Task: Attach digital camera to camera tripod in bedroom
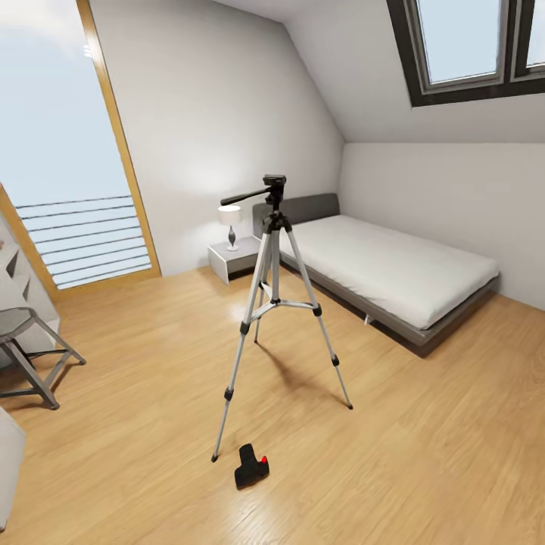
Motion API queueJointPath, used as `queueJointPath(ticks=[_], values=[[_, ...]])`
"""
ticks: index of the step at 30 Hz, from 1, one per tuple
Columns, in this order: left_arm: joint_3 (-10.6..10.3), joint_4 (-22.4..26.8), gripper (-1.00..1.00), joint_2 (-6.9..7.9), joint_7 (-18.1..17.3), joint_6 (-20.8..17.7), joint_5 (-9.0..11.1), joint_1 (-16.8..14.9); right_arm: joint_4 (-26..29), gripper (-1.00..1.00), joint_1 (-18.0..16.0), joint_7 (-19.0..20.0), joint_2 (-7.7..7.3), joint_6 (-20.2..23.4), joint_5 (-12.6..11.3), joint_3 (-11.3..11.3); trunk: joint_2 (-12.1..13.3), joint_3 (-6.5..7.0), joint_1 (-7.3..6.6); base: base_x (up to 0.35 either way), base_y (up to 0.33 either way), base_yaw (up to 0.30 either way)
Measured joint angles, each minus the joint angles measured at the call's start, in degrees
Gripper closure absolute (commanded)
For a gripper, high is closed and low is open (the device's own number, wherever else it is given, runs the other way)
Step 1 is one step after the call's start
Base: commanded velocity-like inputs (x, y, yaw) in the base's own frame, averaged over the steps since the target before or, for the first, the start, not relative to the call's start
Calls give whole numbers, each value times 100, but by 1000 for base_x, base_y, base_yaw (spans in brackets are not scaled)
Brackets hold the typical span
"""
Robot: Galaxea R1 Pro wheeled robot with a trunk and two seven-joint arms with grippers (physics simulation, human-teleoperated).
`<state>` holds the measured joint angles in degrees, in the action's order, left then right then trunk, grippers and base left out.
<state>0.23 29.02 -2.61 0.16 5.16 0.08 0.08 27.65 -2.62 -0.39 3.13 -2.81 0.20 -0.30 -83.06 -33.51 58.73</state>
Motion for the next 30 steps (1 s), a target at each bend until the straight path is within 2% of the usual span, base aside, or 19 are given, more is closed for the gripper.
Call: queueJointPath(ticks=[4, 6, 12, 20, 25, 30], values=[[-1, 6, -100, -1, 0, 1, 5, 0, 9, -100, -4, -1, -21, 0, -22, -2, 0, 0, 0, 0, 0, 2], [-1, 10, -100, 3, 1, 1, 2, 0, 14, -100, -5, -1, -77, -1, -37, -6, -79, -36, 43, 0, 0, 0], [-3, 11, -100, 6, 0, 1, 0, 0, 17, -100, -8, -1, -110, -7, -43, -9, -319, -143, 175, 0, 0, 0], [-9, 343, -100, 62, -13, -16, -60, -10, 46, -100, -9, -5, -248, -8, -54, -20, -640, -287, 351, 0, 0, 0], [-11, 442, -100, 86, -16, -36, -102, -30, 211, -100, -8, -9, -337, -8, -58, -26, -841, -376, 461, 0, 0, 0], [-10, 472, -100, 94, -16, -43, -116, -215, 530, -100, -8, -20, -386, 1, -60, -30, -1041, -466, 571, 0, 0, 0]])
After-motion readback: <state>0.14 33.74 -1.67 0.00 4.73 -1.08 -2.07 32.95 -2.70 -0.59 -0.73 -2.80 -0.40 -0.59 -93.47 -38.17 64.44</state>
